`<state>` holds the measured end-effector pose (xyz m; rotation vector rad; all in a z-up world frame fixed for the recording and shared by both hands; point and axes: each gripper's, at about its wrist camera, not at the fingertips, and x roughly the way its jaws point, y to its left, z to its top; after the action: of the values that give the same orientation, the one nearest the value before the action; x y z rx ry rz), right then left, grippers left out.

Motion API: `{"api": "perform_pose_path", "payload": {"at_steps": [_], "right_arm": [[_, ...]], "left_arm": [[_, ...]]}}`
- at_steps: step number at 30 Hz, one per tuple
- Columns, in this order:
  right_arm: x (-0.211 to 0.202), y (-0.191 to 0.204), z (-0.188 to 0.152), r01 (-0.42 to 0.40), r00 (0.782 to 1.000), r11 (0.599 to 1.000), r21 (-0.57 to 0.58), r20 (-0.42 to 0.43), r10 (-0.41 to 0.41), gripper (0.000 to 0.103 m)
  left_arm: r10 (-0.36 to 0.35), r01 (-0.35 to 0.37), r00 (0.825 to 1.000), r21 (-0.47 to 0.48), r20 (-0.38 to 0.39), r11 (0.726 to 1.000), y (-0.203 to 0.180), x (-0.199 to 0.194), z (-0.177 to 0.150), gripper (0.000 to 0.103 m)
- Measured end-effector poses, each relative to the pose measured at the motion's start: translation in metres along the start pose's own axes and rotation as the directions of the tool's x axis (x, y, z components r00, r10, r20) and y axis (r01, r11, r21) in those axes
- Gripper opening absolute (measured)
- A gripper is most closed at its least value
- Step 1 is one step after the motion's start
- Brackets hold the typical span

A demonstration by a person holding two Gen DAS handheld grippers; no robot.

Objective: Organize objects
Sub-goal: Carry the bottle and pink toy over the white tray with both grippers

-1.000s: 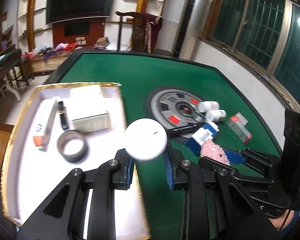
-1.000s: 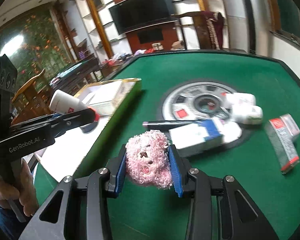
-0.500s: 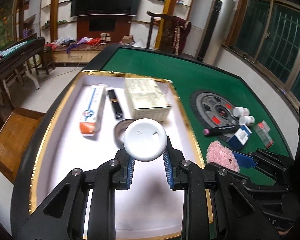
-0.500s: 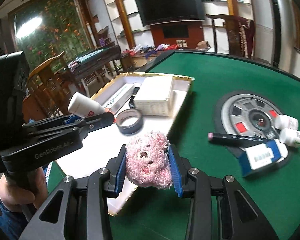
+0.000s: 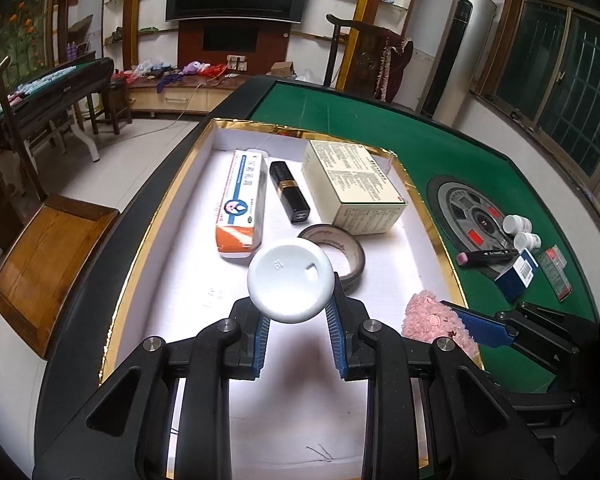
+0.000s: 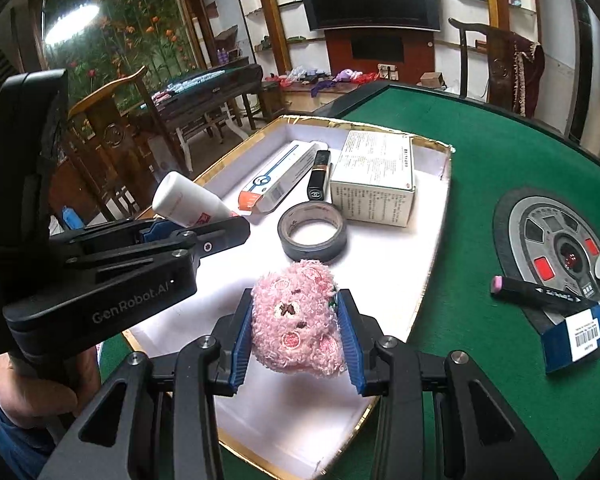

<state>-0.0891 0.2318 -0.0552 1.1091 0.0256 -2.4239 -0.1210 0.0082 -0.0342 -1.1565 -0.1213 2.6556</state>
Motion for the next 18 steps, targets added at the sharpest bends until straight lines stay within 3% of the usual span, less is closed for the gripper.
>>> {"api": "perform_pose_path", "payload": {"at_steps": [18], "right_arm": [[0.026,0.023,0.008,0.017,0.996,0.998,-0.052,-0.091,-0.022,0.039]], "left_arm": [[0.010,-0.015,0.998,-0.072,-0.066,0.997,0.032,0.019,0.000,0.025]]}}
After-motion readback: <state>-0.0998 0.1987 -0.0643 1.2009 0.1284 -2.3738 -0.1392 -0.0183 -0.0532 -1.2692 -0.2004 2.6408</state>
